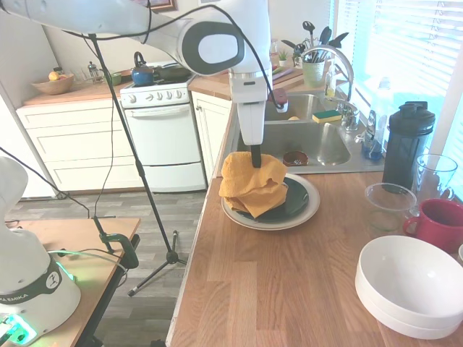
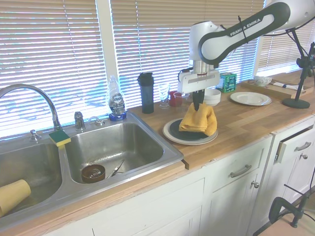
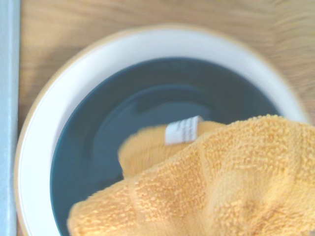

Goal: Wipe the blue plate in clockwise motion

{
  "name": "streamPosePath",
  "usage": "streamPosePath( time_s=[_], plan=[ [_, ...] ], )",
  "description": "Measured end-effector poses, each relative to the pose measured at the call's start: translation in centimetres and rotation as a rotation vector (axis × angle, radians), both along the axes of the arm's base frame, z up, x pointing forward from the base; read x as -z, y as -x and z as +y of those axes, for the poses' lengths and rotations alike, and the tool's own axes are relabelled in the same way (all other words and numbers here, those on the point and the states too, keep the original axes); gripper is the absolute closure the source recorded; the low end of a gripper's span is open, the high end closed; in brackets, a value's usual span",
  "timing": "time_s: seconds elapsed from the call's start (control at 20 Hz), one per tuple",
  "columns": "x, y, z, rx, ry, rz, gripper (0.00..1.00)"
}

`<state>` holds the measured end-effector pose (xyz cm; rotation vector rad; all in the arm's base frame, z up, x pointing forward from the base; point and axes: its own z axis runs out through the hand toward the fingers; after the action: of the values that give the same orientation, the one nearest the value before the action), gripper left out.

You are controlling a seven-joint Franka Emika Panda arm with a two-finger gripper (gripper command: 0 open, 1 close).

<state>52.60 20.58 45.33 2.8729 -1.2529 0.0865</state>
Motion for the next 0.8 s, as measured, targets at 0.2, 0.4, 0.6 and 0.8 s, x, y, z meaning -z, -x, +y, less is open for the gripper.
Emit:
streamPosePath(
  time_s=[0.2, 0.4, 0.6, 0.8],
  plan=[
    [-2.5, 0.8, -2.9, 0.020, -0.018, -0.016, 1.00],
    [-4.1, 1.3, -6.5, 0.047, -0.039, -0.023, 1.00],
    [-5.4, 1.3, -10.7, 0.081, -0.065, -0.030, 1.00],
    [-5.8, 1.0, -14.7, 0.110, -0.088, -0.030, 1.00]
  ],
)
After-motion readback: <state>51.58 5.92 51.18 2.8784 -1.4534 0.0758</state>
